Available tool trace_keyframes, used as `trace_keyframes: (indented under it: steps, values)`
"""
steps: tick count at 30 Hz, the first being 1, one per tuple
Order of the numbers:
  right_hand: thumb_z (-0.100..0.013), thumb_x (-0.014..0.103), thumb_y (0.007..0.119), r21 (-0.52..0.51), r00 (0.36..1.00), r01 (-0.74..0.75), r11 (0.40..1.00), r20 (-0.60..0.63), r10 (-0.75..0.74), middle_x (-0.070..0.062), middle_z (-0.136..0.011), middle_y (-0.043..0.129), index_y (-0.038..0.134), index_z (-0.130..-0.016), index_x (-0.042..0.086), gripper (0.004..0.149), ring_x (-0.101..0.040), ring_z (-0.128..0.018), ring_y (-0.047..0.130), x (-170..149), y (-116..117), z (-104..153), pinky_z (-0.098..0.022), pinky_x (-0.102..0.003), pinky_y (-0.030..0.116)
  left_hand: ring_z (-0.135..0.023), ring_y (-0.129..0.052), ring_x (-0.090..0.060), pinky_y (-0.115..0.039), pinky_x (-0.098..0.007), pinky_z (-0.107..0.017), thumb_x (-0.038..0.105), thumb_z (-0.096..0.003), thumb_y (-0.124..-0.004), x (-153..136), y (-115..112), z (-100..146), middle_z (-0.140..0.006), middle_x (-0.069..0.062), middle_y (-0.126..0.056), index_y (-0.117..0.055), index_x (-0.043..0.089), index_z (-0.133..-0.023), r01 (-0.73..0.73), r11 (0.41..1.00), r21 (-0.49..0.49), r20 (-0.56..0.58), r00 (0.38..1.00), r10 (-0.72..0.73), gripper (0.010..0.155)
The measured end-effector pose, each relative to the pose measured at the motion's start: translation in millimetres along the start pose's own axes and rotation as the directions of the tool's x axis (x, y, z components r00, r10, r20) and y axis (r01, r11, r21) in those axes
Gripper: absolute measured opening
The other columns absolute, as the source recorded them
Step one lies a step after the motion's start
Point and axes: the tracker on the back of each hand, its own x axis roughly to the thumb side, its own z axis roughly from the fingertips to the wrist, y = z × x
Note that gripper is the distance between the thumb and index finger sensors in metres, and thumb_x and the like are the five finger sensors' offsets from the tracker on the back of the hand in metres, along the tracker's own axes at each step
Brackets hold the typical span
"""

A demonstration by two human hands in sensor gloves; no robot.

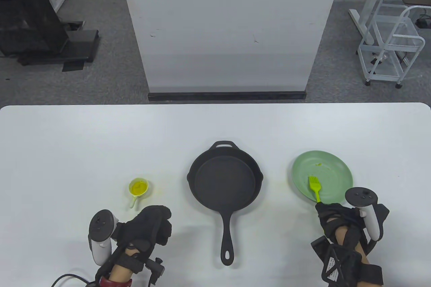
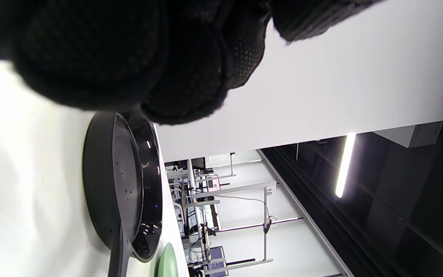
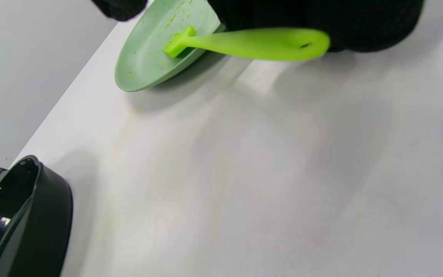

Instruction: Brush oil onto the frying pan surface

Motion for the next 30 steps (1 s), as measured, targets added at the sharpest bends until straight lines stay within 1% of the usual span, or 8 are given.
trace_keyframes:
  steps: [4, 9, 11, 15, 19, 21, 24, 30]
  values:
    - [-0.044, 0.047, 0.068, -0.071, 0.996, -0.050, 0.996, 0.076, 0.055, -0.032, -0.093, 0.056, 0.053, -0.096, 0.002, 0.071, -0.059, -0.082, 0.057, 5, -2, 16, -0.050, -0.056, 0.067, -0.032, -0.096, -0.037, -0.081, -0.054, -0.032, 0.045, -0.0482, -0.064, 6, -1, 2, -0.058, -0.010, -0.098, -0.074, 0.010, -0.084, 0.087, 0.996, 0.017, 0.019, 0.996, -0.087, 0.051]
    - [-0.043, 0.047, 0.069, -0.169, 0.950, -0.084, 0.982, 0.284, 0.130, -0.032, -0.095, 0.054, 0.054, -0.096, 0.002, 0.071, -0.060, -0.084, 0.054, 30, 3, 52, -0.054, -0.060, 0.062, -0.048, -0.094, -0.042, -0.076, -0.060, -0.043, 0.049, -0.0484, -0.064, 32, 0, 6, -0.072, -0.016, -0.092, -0.069, 0.009, -0.091, 0.369, 0.929, 0.026, -0.034, 0.929, -0.368, 0.058]
    - [-0.043, 0.047, 0.069, -0.194, 0.915, -0.098, 0.976, 0.368, 0.165, -0.032, -0.096, 0.053, 0.053, -0.096, 0.002, 0.071, -0.060, -0.086, 0.050, 42, 12, 67, -0.056, -0.061, 0.059, -0.056, -0.092, -0.043, -0.073, -0.063, -0.049, 0.051, -0.0487, -0.064, 50, -2, 10, -0.079, -0.015, -0.090, -0.068, 0.011, -0.093, 0.521, 0.852, 0.045, -0.026, 0.853, -0.521, 0.060]
    - [-0.043, 0.047, 0.069, -0.272, 0.825, -0.147, 0.951, 0.497, 0.270, -0.031, -0.097, 0.052, 0.054, -0.096, 0.003, 0.070, -0.060, -0.090, 0.043, 61, 38, 93, -0.059, -0.063, 0.055, -0.068, -0.089, -0.045, -0.067, -0.066, -0.058, 0.053, -0.0483, -0.064, 75, -3, 18, -0.088, -0.015, -0.084, -0.066, 0.013, -0.095, 0.755, 0.641, 0.137, -0.018, 0.649, -0.761, 0.062]
    - [-0.043, 0.047, 0.069, -0.355, 0.722, -0.188, 0.916, 0.582, 0.374, -0.030, -0.098, 0.052, 0.053, -0.097, 0.004, 0.070, -0.059, -0.092, 0.040, 73, 63, 112, -0.060, -0.064, 0.053, -0.089, -0.069, -0.047, -0.051, -0.071, -0.067, 0.055, -0.0480, -0.064, 74, -3, 22, -0.105, -0.015, -0.062, -0.052, 0.020, -0.103, 0.873, 0.446, 0.198, -0.041, 0.462, -0.886, 0.066]
    - [-0.043, 0.048, 0.069, -0.418, 0.674, -0.190, 0.888, 0.603, 0.428, -0.029, -0.098, 0.051, 0.050, -0.098, 0.004, 0.072, -0.058, -0.093, 0.040, 74, 75, 119, -0.061, -0.064, 0.053, -0.095, -0.060, -0.047, -0.043, -0.072, -0.070, 0.055, -0.0478, -0.064, 67, -5, 21, -0.109, -0.013, -0.053, -0.048, 0.021, -0.104, 0.922, 0.336, 0.194, -0.063, 0.354, -0.933, 0.068]
    - [-0.043, 0.048, 0.069, -0.520, 0.607, -0.200, 0.831, 0.600, 0.521, -0.028, -0.099, 0.050, 0.050, -0.098, 0.005, 0.072, -0.057, -0.094, 0.039, 73, 90, 122, -0.062, -0.064, 0.052, -0.099, -0.053, -0.046, -0.038, -0.072, -0.071, 0.057, -0.0474, -0.064, 61, -4, 21, -0.111, -0.012, -0.049, -0.048, 0.022, -0.105, 0.960, 0.213, 0.179, -0.107, 0.234, -0.966, 0.069]
    - [-0.042, 0.049, 0.069, -0.660, 0.491, -0.276, 0.699, 0.528, 0.693, -0.027, -0.100, 0.053, 0.052, -0.098, 0.006, 0.072, -0.055, -0.096, 0.041, 63, 116, 114, -0.063, -0.064, 0.052, -0.100, -0.052, -0.046, -0.037, -0.072, -0.072, 0.057, -0.0474, -0.065, 52, -1, 21, -0.111, -0.012, -0.050, -0.048, 0.021, -0.104, 0.974, 0.143, 0.174, -0.113, 0.164, -0.980, 0.069]
